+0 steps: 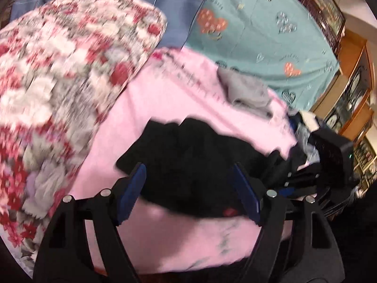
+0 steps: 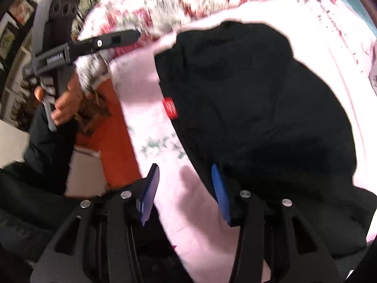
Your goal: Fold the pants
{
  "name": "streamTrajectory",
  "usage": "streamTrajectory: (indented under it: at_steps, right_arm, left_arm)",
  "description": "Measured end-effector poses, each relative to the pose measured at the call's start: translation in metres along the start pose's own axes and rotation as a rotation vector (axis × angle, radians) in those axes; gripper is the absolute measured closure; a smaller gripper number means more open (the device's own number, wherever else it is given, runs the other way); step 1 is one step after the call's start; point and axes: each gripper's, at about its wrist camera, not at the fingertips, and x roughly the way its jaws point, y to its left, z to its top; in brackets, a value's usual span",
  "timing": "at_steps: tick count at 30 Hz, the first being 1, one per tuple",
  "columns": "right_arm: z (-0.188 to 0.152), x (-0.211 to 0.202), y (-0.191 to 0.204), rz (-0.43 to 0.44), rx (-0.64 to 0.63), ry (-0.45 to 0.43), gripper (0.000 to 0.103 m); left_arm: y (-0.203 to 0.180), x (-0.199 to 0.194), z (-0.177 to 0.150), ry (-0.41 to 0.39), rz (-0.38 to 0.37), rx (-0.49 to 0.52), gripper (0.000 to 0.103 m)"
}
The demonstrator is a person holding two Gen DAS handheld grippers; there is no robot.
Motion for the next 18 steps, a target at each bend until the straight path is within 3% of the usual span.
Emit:
streamTrajectory:
  at_steps: [3, 4, 5, 6, 8, 12, 15, 17, 18]
  right_arm:
    - [0.003, -0.023, -0.011, -0.061, 0.050, -0.106, 0.092]
    - [0.003, -0.027, -0.019, -0.099, 0.079, -0.139, 0.093]
    - [0.004, -0.027, -0.025, -0.111, 0.103, -0.150, 0.093]
    - [0.004, -0.024, -0.031, -0.112, 0.127, -0.147, 0.093]
    - [0.003, -0.006, -0.037, -0.081, 0.169, -0.108, 0.093]
    - [-0.003, 0.029, -0.036, -0.049, 0.177, -0.013, 0.093]
    - [-0.005, 0.025, -0.033, -0.056, 0.173, -0.008, 0.092]
    - [-0.009, 0.001, -0.045, -0.033, 0.227, -0.027, 0.084]
    - [-0.015, -0.021, -0.057, -0.040, 0.274, -0.077, 0.072]
  left_arm:
    - [-0.018, 0.024, 0.014, 0.014, -0.021, -0.059, 0.027]
    - [-0.022, 0.040, 0.016, 0.047, -0.015, -0.085, 0.029]
    - [-0.025, 0.054, 0.016, 0.077, 0.000, -0.102, 0.042]
    - [-0.027, 0.070, 0.013, 0.122, 0.013, -0.120, 0.068]
    - [-0.024, 0.098, 0.003, 0.218, 0.037, -0.165, 0.099]
    - [-0.010, 0.123, -0.019, 0.279, 0.217, -0.190, 0.100]
    - [0.004, 0.123, -0.027, 0.272, 0.191, -0.239, 0.100]
    - [0.003, 0.123, -0.027, 0.264, 0.200, -0.248, 0.100]
    - [0.000, 0.123, -0.028, 0.260, 0.215, -0.239, 0.100]
